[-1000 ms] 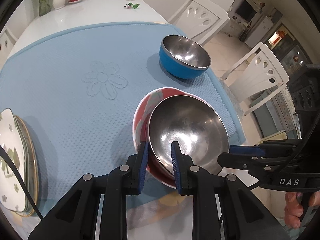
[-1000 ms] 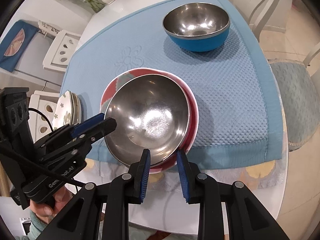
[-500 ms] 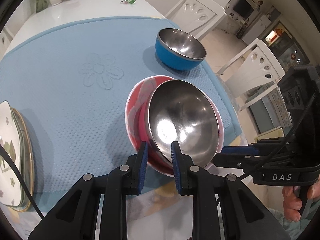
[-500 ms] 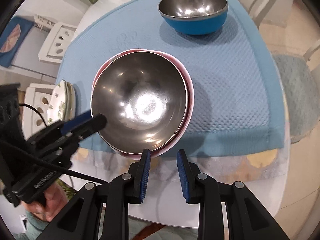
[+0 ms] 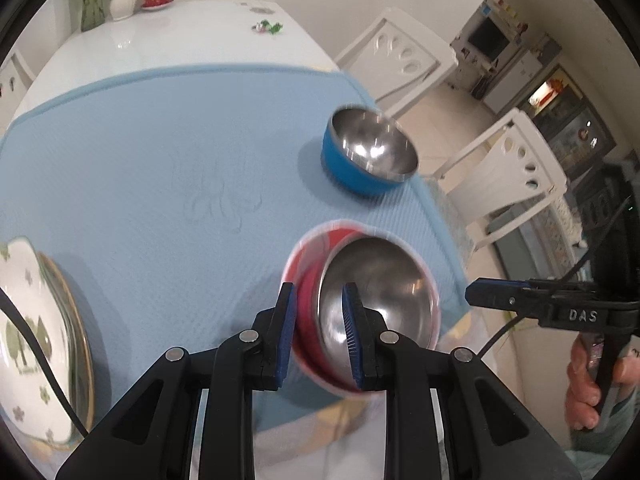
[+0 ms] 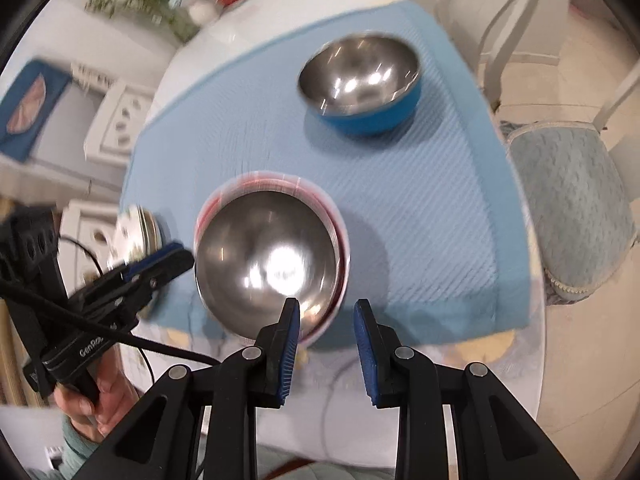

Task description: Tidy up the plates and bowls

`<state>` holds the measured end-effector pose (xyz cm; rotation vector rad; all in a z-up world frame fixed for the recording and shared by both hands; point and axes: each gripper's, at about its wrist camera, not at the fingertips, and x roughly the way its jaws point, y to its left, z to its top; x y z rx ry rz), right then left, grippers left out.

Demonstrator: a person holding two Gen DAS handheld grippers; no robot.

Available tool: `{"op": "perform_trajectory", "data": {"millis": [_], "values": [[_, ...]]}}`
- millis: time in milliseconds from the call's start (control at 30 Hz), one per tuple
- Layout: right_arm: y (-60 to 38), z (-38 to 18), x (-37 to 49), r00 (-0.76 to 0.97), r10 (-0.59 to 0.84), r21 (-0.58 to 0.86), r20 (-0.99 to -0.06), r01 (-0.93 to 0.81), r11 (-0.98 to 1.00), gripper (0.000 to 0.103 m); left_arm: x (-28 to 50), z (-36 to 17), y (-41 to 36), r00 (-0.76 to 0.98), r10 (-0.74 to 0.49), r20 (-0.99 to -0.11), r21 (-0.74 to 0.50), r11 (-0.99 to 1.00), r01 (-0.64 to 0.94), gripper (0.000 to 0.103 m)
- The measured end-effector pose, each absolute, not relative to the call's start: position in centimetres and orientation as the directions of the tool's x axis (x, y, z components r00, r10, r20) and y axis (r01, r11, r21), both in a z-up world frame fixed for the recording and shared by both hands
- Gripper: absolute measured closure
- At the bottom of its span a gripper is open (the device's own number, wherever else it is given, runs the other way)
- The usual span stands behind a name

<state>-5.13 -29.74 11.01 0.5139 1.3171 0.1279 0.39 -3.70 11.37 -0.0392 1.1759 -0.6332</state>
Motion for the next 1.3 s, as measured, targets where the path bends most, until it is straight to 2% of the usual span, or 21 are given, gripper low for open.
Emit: {"op": "perform_trajectory", "data": {"millis": [67,100,133,167,200,233,267,300,367,667,900,1000,1067,1133,1200,1300], "values": [[-30.8,11.3,-4.3,0.299,0.378,0.452,-0.876,0.238,0.86,0.072,1.6,12.2,-4.1,0.254,-0.487,-0.836,-0.346,0.826,0.445,0.082],[-31.4,11.3,-4.0,0.312,0.383,0.466,-0.869,0.259,0.846,0.06,2.4,12.6,-4.5,0.265,-0.484,-0.834,-0.339,0.828,0.446,0.081],[-32.1,11.2,-3.5,0.331,0.387,0.482,-0.861,0.286,0.828,0.052,2.8,12.8,-4.8,0.27,-0.483,-0.833,-0.336,0.83,0.446,0.072],[-32.4,11.2,-2.9,0.347,0.388,0.493,-0.854,0.299,0.817,0.044,3.8,13.0,-5.2,0.276,-0.483,-0.831,-0.336,0.831,0.443,0.068],[-32.8,11.2,-2.6,0.354,0.389,0.498,-0.85,0.303,0.812,0.044,4.6,13.1,-5.5,0.274,-0.486,-0.83,-0.341,0.83,0.441,0.06],[-33.0,11.1,-1.9,0.358,0.389,0.501,-0.849,0.308,0.809,0.044,5.5,13.1,-5.8,0.268,-0.491,-0.829,-0.349,0.828,0.439,0.048],[-33.3,11.0,-1.2,0.358,0.388,0.5,-0.85,0.31,0.809,0.044,6.2,13.1,-6.0,0.263,-0.496,-0.827,-0.357,0.826,0.435,0.042],[-33.5,10.9,-0.6,0.358,0.386,0.499,-0.85,0.313,0.808,0.044,7.3,13.1,-6.4,0.262,-0.506,-0.822,-0.369,0.823,0.432,0.038],[-34.0,10.4,0.9,0.358,0.385,0.5,-0.851,0.325,0.803,0.044,8.9,12.7,-7.3,0.246,-0.517,-0.82,-0.381,0.814,0.438,0.038],[-36.7,5.8,7.1,0.316,0.39,0.492,-0.865,0.377,0.785,0.044,15.7,6.9,-13.5,0.061,-0.519,-0.853,-0.436,0.772,0.463,0.04],[-37.7,3.8,9.0,0.298,0.38,0.474,-0.876,0.379,0.795,0.044,17.0,4.2,-16.3,-0.014,-0.513,-0.858,-0.455,0.748,0.483,0.043],[-37.8,3.3,9.5,0.292,0.368,0.46,-0.883,0.38,0.802,0.046,17.1,3.6,-16.9,-0.038,-0.512,-0.858,-0.463,0.74,0.487,0.048],[-37.8,2.7,9.7,0.287,0.368,0.458,-0.884,0.377,0.805,0.052,16.9,3.1,-17.3,-0.057,-0.512,-0.857,-0.471,0.734,0.49,0.058],[-37.8,2.2,9.9,0.278,0.378,0.462,-0.883,0.377,0.803,0.065,16.9,2.6,-17.4,-0.076,-0.51,-0.857,-0.476,0.726,0.496,0.08],[-37.6,1.5,10.0,0.265,0.395,0.472,-0.88,0.378,0.796,0.079,16.6,2.4,-17.7,-0.066,-0.489,-0.87,-0.45,0.733,0.51,0.082],[-37.1,1.7,9.9,0.265,0.367,0.445,-0.892,0.371,0.815,0.08,16.3,3.1,-17.5,-0.045,-0.484,-0.874,-0.433,0.734,0.524,0.082]]}}
